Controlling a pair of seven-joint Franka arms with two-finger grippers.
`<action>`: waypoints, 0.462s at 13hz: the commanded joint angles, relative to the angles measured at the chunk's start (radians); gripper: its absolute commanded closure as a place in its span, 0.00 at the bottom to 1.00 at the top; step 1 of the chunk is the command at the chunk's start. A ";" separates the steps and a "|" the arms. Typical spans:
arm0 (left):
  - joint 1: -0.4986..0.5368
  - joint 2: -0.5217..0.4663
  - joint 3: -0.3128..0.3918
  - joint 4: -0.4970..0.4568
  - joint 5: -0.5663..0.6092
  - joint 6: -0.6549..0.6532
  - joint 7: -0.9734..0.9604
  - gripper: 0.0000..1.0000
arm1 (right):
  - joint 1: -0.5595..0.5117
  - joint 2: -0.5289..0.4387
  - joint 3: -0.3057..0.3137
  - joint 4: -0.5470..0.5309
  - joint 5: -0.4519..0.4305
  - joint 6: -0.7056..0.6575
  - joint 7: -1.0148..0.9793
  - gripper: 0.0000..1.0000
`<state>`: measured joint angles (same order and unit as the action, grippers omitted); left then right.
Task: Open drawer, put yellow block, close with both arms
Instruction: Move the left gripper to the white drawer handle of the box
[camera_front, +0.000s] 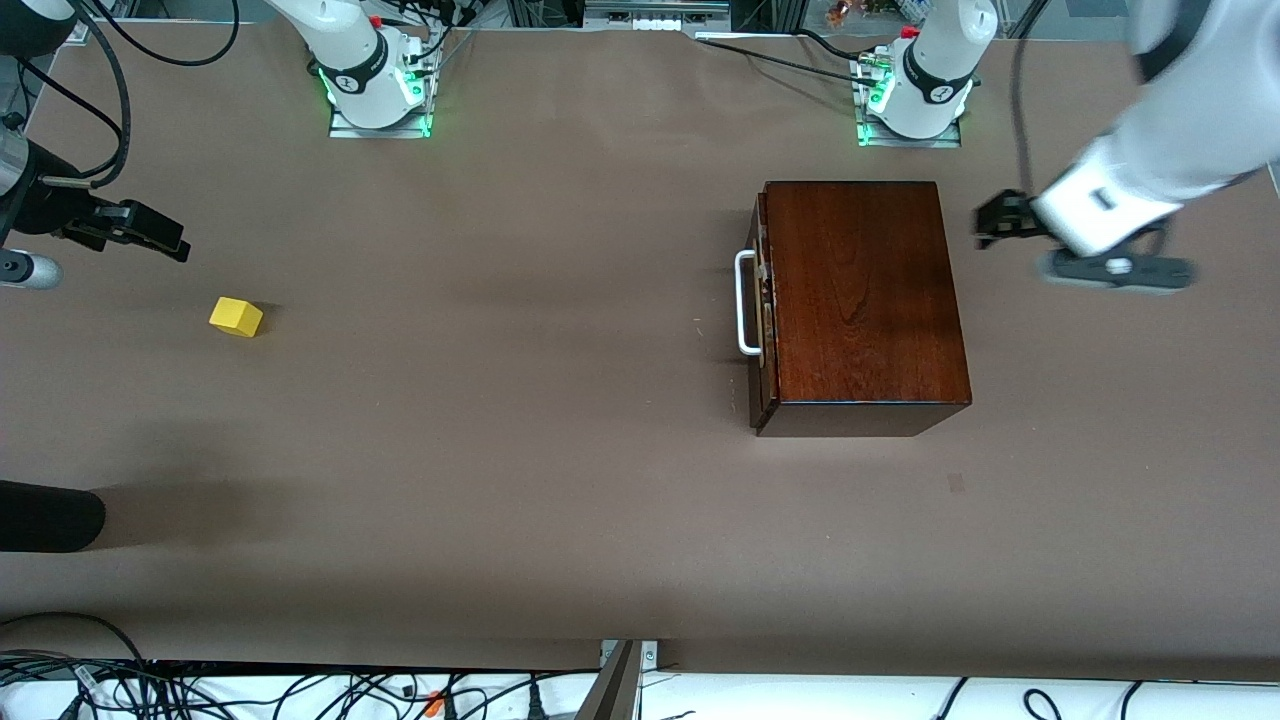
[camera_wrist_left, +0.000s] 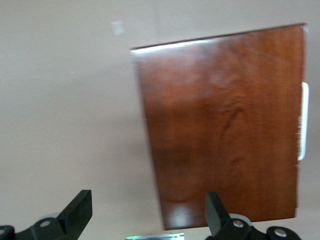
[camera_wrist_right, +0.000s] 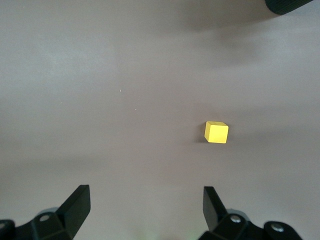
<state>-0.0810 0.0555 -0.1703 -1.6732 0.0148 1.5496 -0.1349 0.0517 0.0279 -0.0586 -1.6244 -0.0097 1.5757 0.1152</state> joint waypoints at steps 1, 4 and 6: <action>-0.026 0.119 -0.121 0.091 0.004 0.056 -0.153 0.00 | -0.012 -0.028 0.011 -0.032 0.005 0.014 0.009 0.00; -0.161 0.274 -0.138 0.238 0.001 0.063 -0.317 0.00 | -0.012 -0.084 0.011 -0.107 0.005 0.061 0.009 0.00; -0.264 0.361 -0.132 0.291 0.004 0.120 -0.446 0.00 | -0.012 -0.092 0.011 -0.111 0.007 0.061 0.009 0.00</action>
<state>-0.2617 0.3050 -0.3132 -1.4962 0.0149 1.6551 -0.4808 0.0517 -0.0093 -0.0586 -1.6818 -0.0097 1.6135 0.1152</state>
